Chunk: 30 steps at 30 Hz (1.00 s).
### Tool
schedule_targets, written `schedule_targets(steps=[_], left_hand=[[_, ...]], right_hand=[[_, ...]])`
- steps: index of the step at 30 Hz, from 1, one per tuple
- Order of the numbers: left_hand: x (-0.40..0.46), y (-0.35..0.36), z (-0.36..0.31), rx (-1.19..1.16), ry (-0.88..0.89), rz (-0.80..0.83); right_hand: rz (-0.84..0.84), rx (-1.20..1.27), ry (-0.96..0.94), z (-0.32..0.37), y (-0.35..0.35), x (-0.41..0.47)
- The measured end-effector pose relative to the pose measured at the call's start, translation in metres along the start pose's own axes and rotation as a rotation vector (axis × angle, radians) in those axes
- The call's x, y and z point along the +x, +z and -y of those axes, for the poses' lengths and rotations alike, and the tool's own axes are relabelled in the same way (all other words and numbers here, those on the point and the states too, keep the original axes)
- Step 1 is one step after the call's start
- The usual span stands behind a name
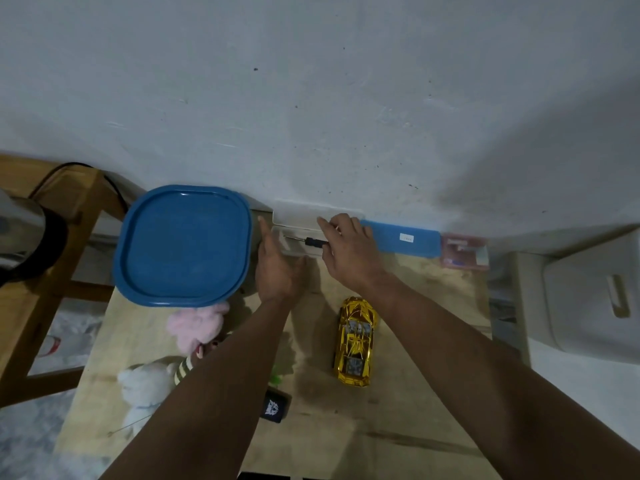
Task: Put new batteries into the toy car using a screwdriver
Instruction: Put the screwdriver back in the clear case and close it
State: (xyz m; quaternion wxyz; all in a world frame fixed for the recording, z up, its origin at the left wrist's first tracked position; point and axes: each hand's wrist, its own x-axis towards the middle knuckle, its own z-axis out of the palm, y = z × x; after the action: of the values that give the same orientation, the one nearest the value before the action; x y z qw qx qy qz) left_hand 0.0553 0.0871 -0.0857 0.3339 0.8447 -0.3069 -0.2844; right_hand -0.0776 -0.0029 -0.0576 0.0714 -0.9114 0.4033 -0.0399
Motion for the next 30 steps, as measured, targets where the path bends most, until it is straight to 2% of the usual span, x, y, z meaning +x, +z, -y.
schedule_targets(steps=[3,8,13,18,21,24,30], left_hand=[[0.002,-0.001,0.0,0.015,0.003,-0.004],[0.006,0.001,0.004,0.022,0.002,-0.014],[0.01,0.004,0.008,0.016,-0.04,0.0],[0.01,0.002,0.006,-0.024,-0.035,-0.011],[0.006,0.0,0.009,-0.036,0.011,-0.029],[0.004,0.002,0.016,0.109,0.094,0.013],[0.013,0.002,0.011,0.386,0.13,0.149]], right_hand=[[-0.064,-0.013,0.098,-0.002,-0.001,-0.002],[0.039,-0.002,0.119,-0.002,0.0,0.003],[0.019,0.011,0.17,-0.003,-0.005,0.016],[0.003,-0.027,0.04,-0.005,-0.004,0.009],[0.118,-0.044,-0.024,-0.001,0.01,-0.008],[0.172,-0.084,-0.038,0.001,0.018,-0.02],[0.283,-0.1,0.02,0.008,0.018,-0.016]])
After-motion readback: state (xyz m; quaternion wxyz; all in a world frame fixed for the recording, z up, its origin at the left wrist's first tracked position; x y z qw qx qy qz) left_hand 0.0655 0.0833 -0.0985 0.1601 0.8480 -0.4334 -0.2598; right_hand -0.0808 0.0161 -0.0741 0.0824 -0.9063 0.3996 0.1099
